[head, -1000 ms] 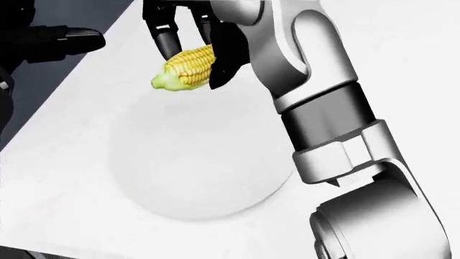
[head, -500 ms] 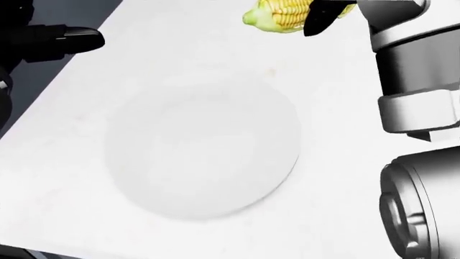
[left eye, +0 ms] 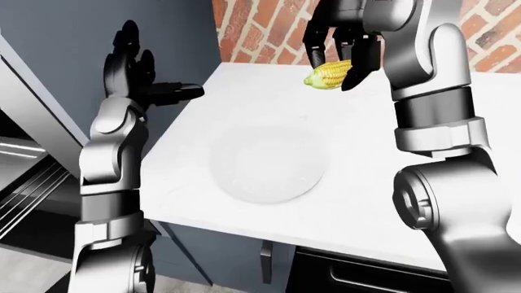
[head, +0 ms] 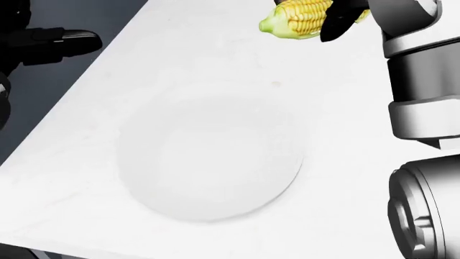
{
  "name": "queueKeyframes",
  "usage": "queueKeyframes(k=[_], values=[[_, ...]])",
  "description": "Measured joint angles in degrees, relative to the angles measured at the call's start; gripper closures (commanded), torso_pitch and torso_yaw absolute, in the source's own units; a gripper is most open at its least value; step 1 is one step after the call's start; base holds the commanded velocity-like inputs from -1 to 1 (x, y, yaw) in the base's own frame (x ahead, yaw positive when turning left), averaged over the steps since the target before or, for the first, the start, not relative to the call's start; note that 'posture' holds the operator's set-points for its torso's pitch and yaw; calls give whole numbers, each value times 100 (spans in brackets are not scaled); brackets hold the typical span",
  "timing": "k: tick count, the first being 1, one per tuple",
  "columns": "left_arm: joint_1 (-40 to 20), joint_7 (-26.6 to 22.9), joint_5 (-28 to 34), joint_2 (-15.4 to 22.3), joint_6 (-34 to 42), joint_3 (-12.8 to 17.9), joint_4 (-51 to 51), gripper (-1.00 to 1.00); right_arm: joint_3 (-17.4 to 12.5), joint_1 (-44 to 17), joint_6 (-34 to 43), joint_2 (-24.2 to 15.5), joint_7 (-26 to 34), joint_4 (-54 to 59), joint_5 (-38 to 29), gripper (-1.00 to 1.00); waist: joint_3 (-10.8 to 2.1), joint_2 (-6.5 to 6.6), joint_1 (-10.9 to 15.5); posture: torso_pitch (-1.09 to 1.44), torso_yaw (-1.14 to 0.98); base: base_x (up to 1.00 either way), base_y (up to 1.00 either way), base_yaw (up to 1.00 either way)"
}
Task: Place the corn on the rack of the oven.
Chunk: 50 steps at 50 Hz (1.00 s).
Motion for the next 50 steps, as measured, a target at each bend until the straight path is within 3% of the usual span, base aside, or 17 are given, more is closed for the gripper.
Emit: queueKeyframes(k=[4,6,8,12,16,19,21,22,25,27,33,36,38,40,47,50], values=[[-52,-25,8,-2,-60,-26,-33,-100,-55,-40,-51,-56,-92,86,-46,100,-9,-171,-6,0,0,-8,0,0],[-86,-36,20,-3,-93,-35,-16,-100,-73,-67,-55,-77,-109,95,-50,100,-42,-358,-7,0,0,-8,0,0],[-79,-53,29,-72,-133,-82,5,-100,-110,2,-48,-129,-125,25,-62,100,-4,-277,-79,0,0,-8,0,0],[-39,-115,10,-125,-79,-191,100,-100,-135,105,3,-152,-97,140,-124,100,0,-242,-63,0,0,-8,0,0],[-43,-96,18,-93,-66,-120,15,-100,-104,110,-5,-118,-100,40,-118,100,66,-57,11,0,0,-8,0,0],[-64,-77,18,-72,-69,-89,-63,-100,-102,113,-15,-110,-90,21,-119,100,65,143,12,0,0,-8,0,0],[-85,-72,18,-53,-79,-76,-61,-100,-96,67,-18,-97,-96,45,-122,100,6,365,17,0,0,-8,0,0],[-59,-68,19,-25,-89,-47,-64,-100,-86,106,-17,-48,-100,-17,-121,100,32,285,45,0,0,-7,0,0],[9,-33,43,-22,-76,12,25,-100,11,211,-55,16,-41,-19,-92,100,9,246,54,0,0,-7,0,0],[-10,-21,51,-26,-60,0,41,-100,0,197,-64,-7,-10,25,-97,100,-14,150,31,0,0,-8,0,0],[3,-47,52,-57,-71,-52,15,-100,-65,194,-16,-54,69,-233,-136,100,-10,-201,8,0,0,-8,0,0],[-38,-55,59,-51,-80,-43,32,-100,-68,217,-1,-43,67,-232,-146,100,-62,-477,-8,0,0,-8,0,0],[-27,-75,46,-109,-102,-101,25,-100,-104,265,17,-82,64,-144,-171,100,-38,-354,-63,0,0,-9,0,0],[-24,-105,23,-122,-79,-163,31,-100,-118,296,34,-122,89,-35,-208,100,-28,-331,-67,0,0,-8,0,0],[-57,-81,23,-74,-79,-86,-22,-100,-122,286,21,-118,76,-144,-236,100,42,-34,32,0,0,-8,0,0],[-64,-80,25,-78,-103,-96,-22,-100,-122,271,13,-117,59,-123,-236,100,48,160,13,0,0,-8,0,0]])
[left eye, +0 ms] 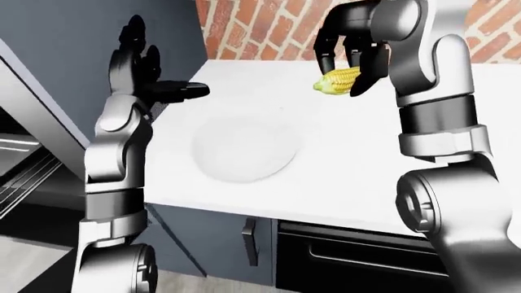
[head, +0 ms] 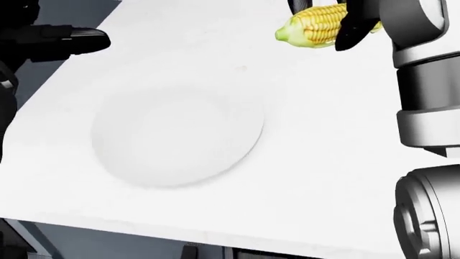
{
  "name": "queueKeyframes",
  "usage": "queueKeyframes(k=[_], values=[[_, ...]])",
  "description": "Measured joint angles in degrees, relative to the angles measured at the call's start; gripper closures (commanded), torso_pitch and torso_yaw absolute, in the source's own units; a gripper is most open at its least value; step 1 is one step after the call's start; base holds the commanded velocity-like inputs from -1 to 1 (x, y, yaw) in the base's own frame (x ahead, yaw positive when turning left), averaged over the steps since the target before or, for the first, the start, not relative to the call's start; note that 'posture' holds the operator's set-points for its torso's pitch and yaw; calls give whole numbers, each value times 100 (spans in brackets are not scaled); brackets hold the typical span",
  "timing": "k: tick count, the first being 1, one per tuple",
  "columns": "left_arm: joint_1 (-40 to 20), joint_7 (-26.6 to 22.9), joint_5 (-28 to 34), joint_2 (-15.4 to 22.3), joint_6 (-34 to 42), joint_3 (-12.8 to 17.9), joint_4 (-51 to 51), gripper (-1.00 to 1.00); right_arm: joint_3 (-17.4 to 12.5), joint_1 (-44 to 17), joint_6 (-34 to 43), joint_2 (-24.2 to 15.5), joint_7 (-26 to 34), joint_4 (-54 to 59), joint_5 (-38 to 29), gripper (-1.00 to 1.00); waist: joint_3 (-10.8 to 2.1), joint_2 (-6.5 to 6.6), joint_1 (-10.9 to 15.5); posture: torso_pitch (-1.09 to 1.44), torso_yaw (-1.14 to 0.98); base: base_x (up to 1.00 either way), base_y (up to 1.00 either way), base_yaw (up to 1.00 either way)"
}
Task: Place the corn on the rack of the oven.
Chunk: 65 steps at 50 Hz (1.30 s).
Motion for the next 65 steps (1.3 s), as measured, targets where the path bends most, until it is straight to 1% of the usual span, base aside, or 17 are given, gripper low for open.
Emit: queueKeyframes(k=[2,3,6,14,17,18,22,29,34,38,45,47,50,52,54,61,65], values=[[-7,-2,0,21,-3,8,18,-100,11,-39,1,23,-3,-1,-1,100,-38,180,-3,0,0,-8,0,0],[21,2,5,44,-17,41,30,-100,32,-17,-9,71,-20,-19,7,100,-29,114,17,0,0,-8,0,0],[98,37,26,43,18,94,97,-100,119,48,-69,112,0,27,51,100,-20,58,28,0,0,-8,0,0],[48,31,19,45,24,69,39,-100,46,-1,-46,71,-14,-93,40,100,-53,-330,-11,0,0,-8,0,0],[10,30,18,55,16,72,34,-100,54,-33,-64,63,-54,-12,49,100,-86,-591,-14,0,0,-8,0,0],[-2,31,19,32,1,68,9,-100,37,-27,-66,41,-72,-7,48,100,-111,-611,-46,0,0,-9,0,0],[66,-17,-15,-48,33,-79,6,-100,-27,150,-13,-17,-73,2,7,100,-70,-516,-76,0,0,-9,0,0],[5,-8,-4,-3,12,-1,8,-100,-10,95,-7,-8,-95,-17,20,100,-7,-189,15,0,0,-8,0,0],[8,-1,-10,24,-3,15,-33,-100,0,41,1,7,-51,-97,23,100,-25,172,6,0,0,-8,0,0],[117,49,20,40,34,98,39,-100,92,121,-67,86,-54,-96,82,100,-25,57,39,0,0,-8,0,0],[56,35,32,28,18,52,11,-100,36,106,-66,42,-58,-147,60,100,-41,-270,-8,0,0,-8,0,0],[47,31,33,32,21,56,20,-100,46,101,-76,51,-70,-153,68,100,-51,-382,-7,0,0,-8,0,0],[16,31,38,24,14,52,-34,-100,29,87,-81,12,-52,-152,82,100,-100,-638,-25,0,0,-8,0,0],[58,12,28,-49,-8,-22,-56,-100,-33,160,-59,-50,-38,-174,63,100,-78,-546,-77,0,0,-8,0,0],[90,-20,17,-73,15,-89,-19,-100,-61,220,-30,-73,-24,-134,35,100,-83,-534,-73,0,0,-9,0,0],[23,-17,37,-34,5,-21,0,-100,-22,143,-52,-53,-54,-111,40,100,-11,-228,21,0,0,-8,0,0],[15,-15,23,-16,17,-6,-46,-100,-15,109,-46,-46,-47,-82,30,100,5,42,-5,0,0,-8,0,0]])
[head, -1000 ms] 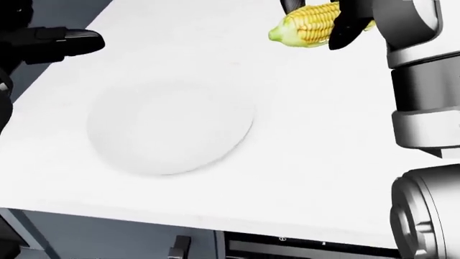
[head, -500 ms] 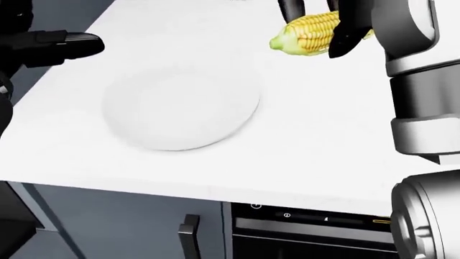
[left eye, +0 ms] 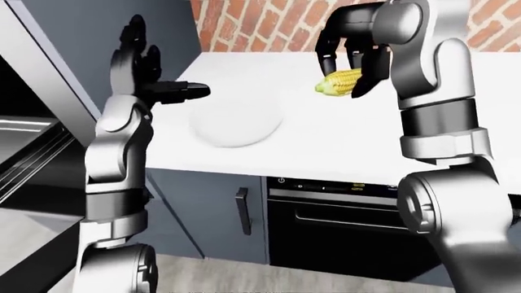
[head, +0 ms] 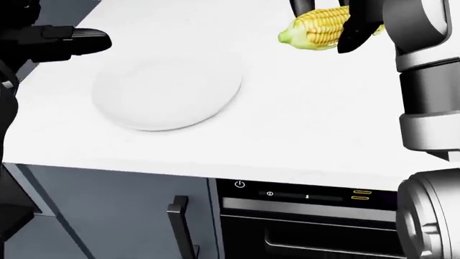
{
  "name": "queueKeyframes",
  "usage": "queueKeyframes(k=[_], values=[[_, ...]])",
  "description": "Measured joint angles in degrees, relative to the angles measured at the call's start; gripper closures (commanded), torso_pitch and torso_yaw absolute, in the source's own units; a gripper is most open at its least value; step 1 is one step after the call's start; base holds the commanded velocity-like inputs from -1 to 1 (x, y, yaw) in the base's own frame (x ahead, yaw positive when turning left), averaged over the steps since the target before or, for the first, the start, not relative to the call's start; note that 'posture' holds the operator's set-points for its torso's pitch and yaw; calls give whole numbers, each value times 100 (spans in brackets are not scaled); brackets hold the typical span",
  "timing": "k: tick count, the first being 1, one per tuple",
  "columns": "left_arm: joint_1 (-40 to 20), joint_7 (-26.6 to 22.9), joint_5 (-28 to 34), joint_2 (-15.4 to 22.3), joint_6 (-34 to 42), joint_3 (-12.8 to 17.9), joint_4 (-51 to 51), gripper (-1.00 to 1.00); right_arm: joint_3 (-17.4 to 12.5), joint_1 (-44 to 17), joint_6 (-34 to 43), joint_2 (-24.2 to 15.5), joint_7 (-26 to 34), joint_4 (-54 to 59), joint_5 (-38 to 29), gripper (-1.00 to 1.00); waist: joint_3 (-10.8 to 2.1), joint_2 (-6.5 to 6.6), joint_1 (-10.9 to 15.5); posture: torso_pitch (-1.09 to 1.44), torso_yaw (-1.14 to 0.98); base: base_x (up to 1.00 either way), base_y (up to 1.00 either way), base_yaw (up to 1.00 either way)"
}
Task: Place the corn on the rack of the oven.
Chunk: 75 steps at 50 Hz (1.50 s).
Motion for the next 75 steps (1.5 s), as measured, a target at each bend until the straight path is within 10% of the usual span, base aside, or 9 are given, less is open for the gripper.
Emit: queueKeyframes(k=[6,15,23,35,40,53,68,75], values=[[78,53,26,56,35,113,99,-100,112,8,-51,116,27,-7,55,100,-47,5,58,0,0,-8,0,0],[-9,25,13,61,-30,70,32,-100,33,-140,73,97,-115,1,80,100,109,-611,142,0,0,-2,0,0],[56,-18,-3,-23,59,-37,107,-100,11,-20,123,21,-196,207,29,100,152,-202,-66,0,0,0,0,0],[-28,94,-39,-4,92,18,-188,-100,9,-172,89,-20,-253,142,86,100,-9,-242,-48,0,0,-8,0,17],[-89,283,-57,84,-89,148,-151,-100,70,-179,12,39,-268,160,116,100,-128,169,89,0,0,-46,0,93],[-242,642,-561,39,-631,82,-237,-100,-69,-156,14,-119,-258,167,24,100,-172,-502,-132,0,0,-49,0,93],[-302,793,-694,198,-824,121,-364,-100,-16,-117,-16,-54,-259,72,41,100,23,396,121,0,0,-49,0,93],[-277,843,-654,247,-851,209,-317,-100,45,-44,-54,28,-270,119,85,100,-132,73,211,0,0,-49,0,93]])
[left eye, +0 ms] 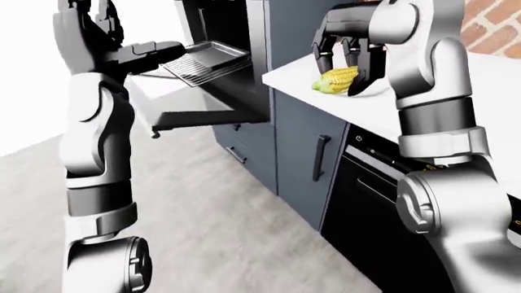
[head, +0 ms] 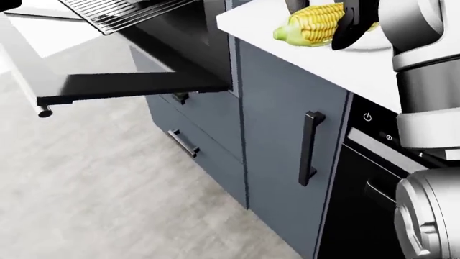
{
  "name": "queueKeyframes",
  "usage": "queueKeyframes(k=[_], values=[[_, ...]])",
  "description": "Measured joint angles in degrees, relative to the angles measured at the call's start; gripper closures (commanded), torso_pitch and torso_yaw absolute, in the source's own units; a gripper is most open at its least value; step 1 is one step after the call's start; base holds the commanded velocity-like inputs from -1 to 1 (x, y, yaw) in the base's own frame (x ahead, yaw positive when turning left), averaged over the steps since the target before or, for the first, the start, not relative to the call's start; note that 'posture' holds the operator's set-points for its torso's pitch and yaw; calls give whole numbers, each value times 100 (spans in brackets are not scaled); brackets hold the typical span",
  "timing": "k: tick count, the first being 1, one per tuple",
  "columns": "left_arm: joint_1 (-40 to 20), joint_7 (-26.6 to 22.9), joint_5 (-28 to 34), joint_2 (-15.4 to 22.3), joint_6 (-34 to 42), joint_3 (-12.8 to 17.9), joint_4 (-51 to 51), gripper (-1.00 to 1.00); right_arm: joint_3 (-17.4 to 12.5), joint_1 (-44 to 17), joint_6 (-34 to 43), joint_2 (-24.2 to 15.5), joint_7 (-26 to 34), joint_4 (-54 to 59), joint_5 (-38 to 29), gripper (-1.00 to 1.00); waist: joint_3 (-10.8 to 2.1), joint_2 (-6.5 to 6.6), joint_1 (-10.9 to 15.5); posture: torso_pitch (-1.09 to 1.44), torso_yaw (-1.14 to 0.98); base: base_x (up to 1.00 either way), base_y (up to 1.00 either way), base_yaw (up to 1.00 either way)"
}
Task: Place the corn on the rack of the oven.
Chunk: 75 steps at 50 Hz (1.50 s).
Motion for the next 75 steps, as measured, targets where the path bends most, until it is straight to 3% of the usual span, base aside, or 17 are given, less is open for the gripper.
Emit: queueKeyframes(k=[6,8,12,24,26,31,37,39,40,41,45,48,55,60,64,67,75], values=[[-38,-29,13,1,-10,-36,48,-100,-18,-61,-9,0,-75,-3,9,100,213,-248,-53,0,0,-49,0,93],[-56,-34,15,-11,-7,-42,24,-100,-32,-72,-2,-17,-93,17,14,100,178,-482,-77,0,0,-49,0,93],[35,-76,5,-79,26,-150,139,-100,-50,52,39,-47,-47,139,-15,100,81,-576,-85,0,0,-48,0,94],[-80,-97,35,-53,-107,-109,144,-100,-29,86,5,6,-208,240,1,100,197,132,-52,0,0,-49,0,93],[-89,-92,34,-30,-99,-86,159,-100,-16,45,-2,27,-229,207,10,100,141,300,-19,0,0,-49,0,94],[4,-44,48,-20,-65,-11,214,-100,75,109,-53,115,-182,214,64,100,-13,80,88,0,0,-49,0,93],[-33,-62,38,-23,-37,-54,98,-100,8,130,-12,76,-146,38,46,100,238,-176,40,0,0,-49,0,93],[-53,-63,42,-10,-40,-46,91,-100,1,126,-10,85,-154,27,59,100,239,-395,3,0,0,-25,0,36],[-66,-59,49,-9,-58,-22,61,-100,3,133,-11,94,-170,25,72,100,319,-532,-73,0,0,0,0,0],[-8,-56,55,-36,-89,-11,21,-100,14,209,-15,106,-165,11,87,100,414,-559,-171,0,0,0,0,0],[34,-62,51,-64,-9,-70,173,-100,43,242,-2,84,-60,143,68,100,232,-852,-181,0,0,0,0,0],[-3,-87,39,-82,33,-108,116,-100,-25,221,63,57,-6,-40,51,100,275,-791,-240,0,0,0,0,0],[-49,-137,28,-93,-1,-148,13,-100,-47,248,132,52,32,-6,54,100,488,-399,-387,0,0,0,0,0],[-47,-121,35,-66,0,-109,33,-100,-37,160,127,55,-18,-28,62,100,463,103,-529,0,0,0,0,0],[82,-80,52,-53,18,-28,78,-100,62,252,90,153,6,-27,117,100,230,45,-463,0,0,0,0,0],[16,-66,53,-37,43,-30,39,-100,37,161,79,121,-24,-6,120,100,143,-3,-429,0,0,0,0,0],[40,-66,45,-40,45,-27,-27,-100,36,64,49,78,-70,-90,118,100,297,-330,-291,0,0,0,0,0]])
